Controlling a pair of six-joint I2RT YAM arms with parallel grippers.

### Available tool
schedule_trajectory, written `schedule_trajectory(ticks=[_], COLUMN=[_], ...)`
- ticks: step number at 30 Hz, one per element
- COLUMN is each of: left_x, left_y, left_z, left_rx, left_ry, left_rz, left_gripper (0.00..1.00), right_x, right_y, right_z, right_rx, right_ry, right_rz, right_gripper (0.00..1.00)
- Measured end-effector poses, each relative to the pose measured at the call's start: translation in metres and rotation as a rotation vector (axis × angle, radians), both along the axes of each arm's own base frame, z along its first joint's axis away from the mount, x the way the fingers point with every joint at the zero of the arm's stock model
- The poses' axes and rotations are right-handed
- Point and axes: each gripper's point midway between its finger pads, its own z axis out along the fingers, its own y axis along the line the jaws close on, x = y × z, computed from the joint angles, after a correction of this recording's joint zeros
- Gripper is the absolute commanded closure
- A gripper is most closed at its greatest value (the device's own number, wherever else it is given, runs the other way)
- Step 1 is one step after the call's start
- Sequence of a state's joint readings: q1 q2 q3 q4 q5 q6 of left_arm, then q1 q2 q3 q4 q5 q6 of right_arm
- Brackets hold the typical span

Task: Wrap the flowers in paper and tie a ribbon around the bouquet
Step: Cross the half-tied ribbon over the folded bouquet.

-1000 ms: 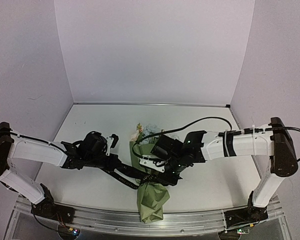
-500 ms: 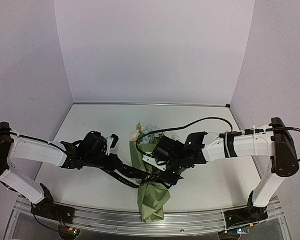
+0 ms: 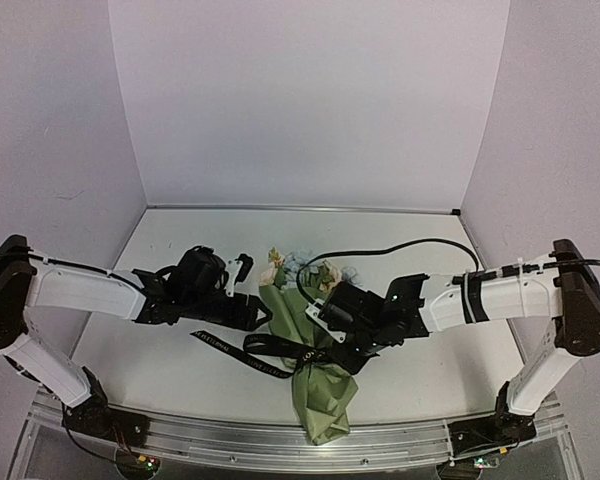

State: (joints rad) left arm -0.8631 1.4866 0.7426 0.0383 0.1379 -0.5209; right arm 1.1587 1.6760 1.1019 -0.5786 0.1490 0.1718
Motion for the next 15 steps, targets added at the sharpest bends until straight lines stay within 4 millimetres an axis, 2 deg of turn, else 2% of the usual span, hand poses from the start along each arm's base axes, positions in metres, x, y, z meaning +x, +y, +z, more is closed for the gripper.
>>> schedule_trajectory(ticks=[6,10,13,15], left_x=[0.017,0.023,0.024,0.024], left_y=[-0.029,-0.04,-0.041,-0.038], left_z=[0.007,-0.004,-0.016,-0.022], left_rx=[-0.002,0.046,0.087,0.109], left_ry=[-0.003,0.017,0.036,0.049], left_rz=[-0.009,-0.005,0.0,0.009], left_gripper=[0.23,0.3,0.45,0.63], right_x=[0.001,0.001,0.002,0.002], right_y=[0.004,0.006,0.007,0.007], right_z=[0.003,0.007,0.008,0.008], right_rx=[0.059,0.082,0.091,0.091], right_ry=[-0.006,-0.009,-0.009,-0.009], right_rz=[-0.037,-0.041,-0.045,-0.046], right_gripper=[1.0,1.0,1.0,1.0])
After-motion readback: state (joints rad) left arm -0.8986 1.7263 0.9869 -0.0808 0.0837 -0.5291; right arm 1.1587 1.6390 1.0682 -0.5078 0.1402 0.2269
